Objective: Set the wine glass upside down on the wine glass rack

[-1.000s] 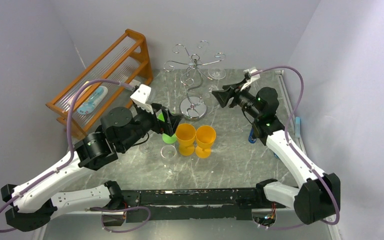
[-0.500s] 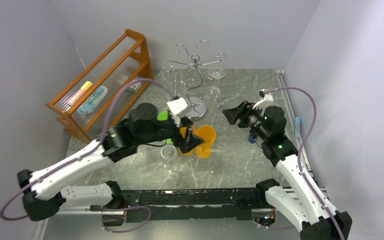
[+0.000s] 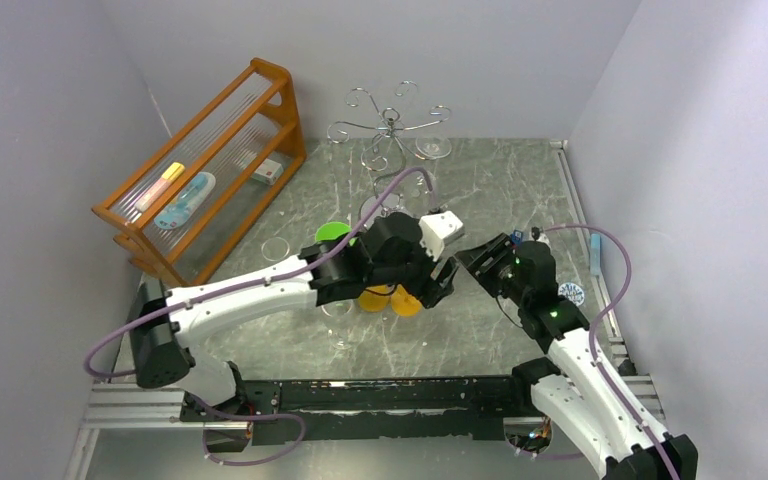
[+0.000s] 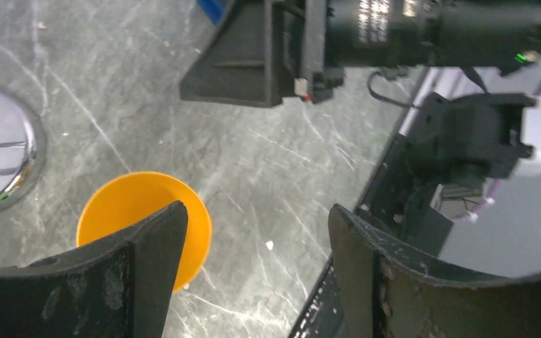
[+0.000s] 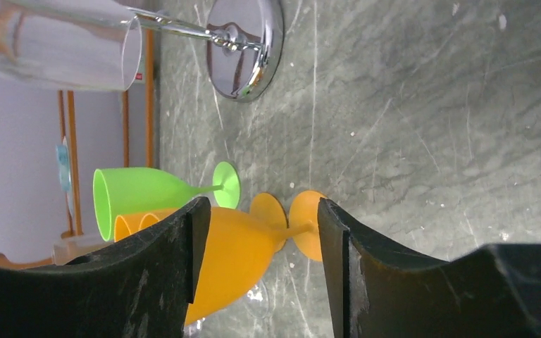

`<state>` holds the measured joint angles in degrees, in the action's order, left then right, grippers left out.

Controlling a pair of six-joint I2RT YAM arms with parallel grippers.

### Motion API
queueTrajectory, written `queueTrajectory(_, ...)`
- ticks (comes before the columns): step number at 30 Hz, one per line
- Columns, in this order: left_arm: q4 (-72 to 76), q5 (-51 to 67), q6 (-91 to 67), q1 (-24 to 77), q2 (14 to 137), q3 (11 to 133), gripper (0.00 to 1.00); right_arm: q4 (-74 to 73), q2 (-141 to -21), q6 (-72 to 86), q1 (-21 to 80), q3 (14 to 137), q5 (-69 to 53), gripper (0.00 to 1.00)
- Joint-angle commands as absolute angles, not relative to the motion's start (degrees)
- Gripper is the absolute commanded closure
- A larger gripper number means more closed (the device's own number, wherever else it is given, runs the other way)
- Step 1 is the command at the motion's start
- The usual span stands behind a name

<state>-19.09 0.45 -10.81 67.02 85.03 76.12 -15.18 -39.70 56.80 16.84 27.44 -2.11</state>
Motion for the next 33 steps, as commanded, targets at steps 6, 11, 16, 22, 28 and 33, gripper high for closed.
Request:
queueTrajectory(6, -35.99, -13.22, -18.88, 67.59, 99.52, 88.1, 0.34, -16.55, -44.34, 61.25, 16.62, 27.63, -0.15, 0.41)
queueTrajectory(11, -35.83, -12.27, -18.98, 67.62, 100.27, 87.37, 0.45, -16.28, -45.44, 61.16, 16.61, 27.74, -0.25, 0.41)
queueTrajectory(16, -36.6, -11.13, -18.09, 67.59, 101.28, 87.81, 0.81, -16.6, -44.89, 62.13, 16.61, 27.55, -1.3, 0.41)
queueTrajectory(22, -31.3, -6.84, -15.39, 68.41, 97.09, 88.99, 0.95, -19.79, -41.64, 64.75, 16.61, 28.58, -1.78, 0.41)
queueTrajectory(28, -14.04, -10.68, -12.3, 70.84, 87.99, 80.65, 0.95, -24.28, -34.34, 73.12, 16.61, 31.83, -0.21, 0.41)
queueTrajectory(33, 8.05, -17.13, -8.64, 72.67, 80.47, 68.79, 0.95, -28.83, -26.99, 83.53, 16.61, 33.47, 4.21, 0.43)
